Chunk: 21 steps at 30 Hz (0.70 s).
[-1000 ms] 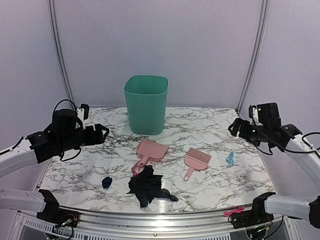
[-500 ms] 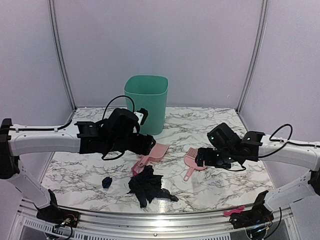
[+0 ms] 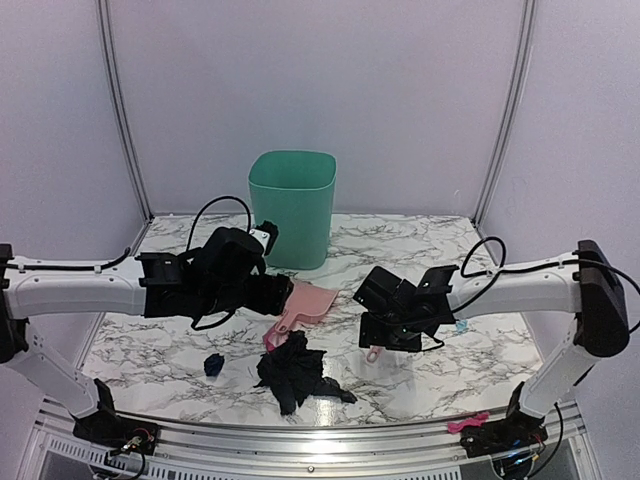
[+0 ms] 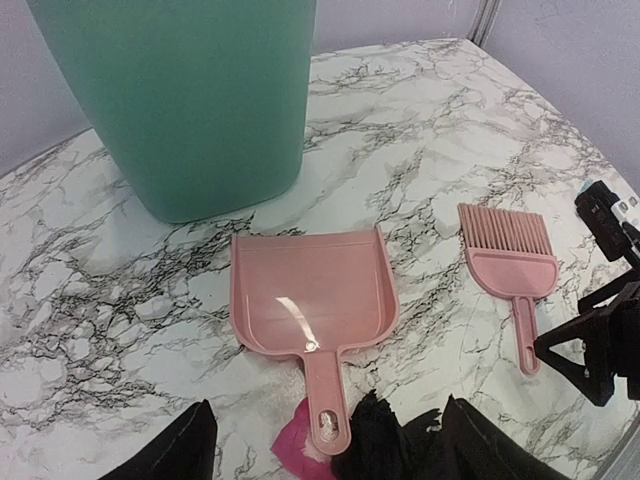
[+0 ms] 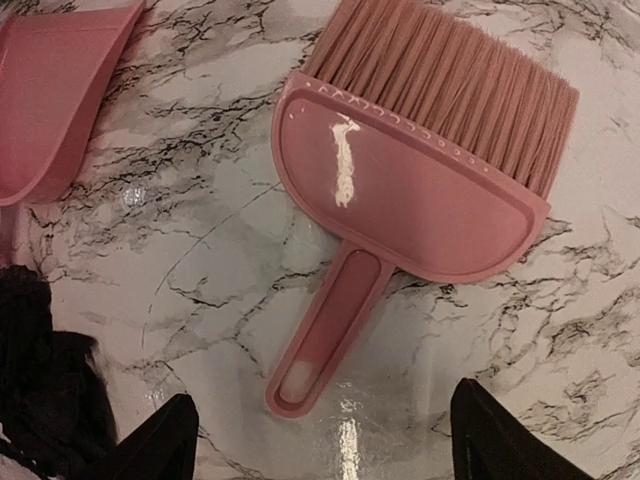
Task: Sweep away the paper scraps from the table
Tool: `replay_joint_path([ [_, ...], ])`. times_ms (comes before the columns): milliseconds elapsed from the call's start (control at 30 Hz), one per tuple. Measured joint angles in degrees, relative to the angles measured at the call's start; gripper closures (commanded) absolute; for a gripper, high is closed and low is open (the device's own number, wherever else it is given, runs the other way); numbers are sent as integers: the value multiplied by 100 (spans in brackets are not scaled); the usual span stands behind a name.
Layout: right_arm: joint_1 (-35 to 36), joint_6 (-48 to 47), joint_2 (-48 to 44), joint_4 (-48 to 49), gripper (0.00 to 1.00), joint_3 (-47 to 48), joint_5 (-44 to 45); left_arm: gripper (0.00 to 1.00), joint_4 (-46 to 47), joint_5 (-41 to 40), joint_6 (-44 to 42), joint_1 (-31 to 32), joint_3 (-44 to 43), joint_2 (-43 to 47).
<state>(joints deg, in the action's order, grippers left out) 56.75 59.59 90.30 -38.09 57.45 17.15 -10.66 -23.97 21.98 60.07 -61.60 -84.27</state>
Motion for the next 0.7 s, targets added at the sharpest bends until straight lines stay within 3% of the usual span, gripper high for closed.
replay_joint_path([
  [367, 79, 203, 1213, -39, 49, 389, 103, 20, 162, -81, 249, -2, 1362, 1071],
  [533, 70, 164, 1353, -52, 67, 520, 192, 20, 328, -44, 372, -2, 1751, 1427],
  [700, 11, 144, 1331, 2, 79, 461, 214, 20, 507, 52, 463, -2, 1836, 1510],
])
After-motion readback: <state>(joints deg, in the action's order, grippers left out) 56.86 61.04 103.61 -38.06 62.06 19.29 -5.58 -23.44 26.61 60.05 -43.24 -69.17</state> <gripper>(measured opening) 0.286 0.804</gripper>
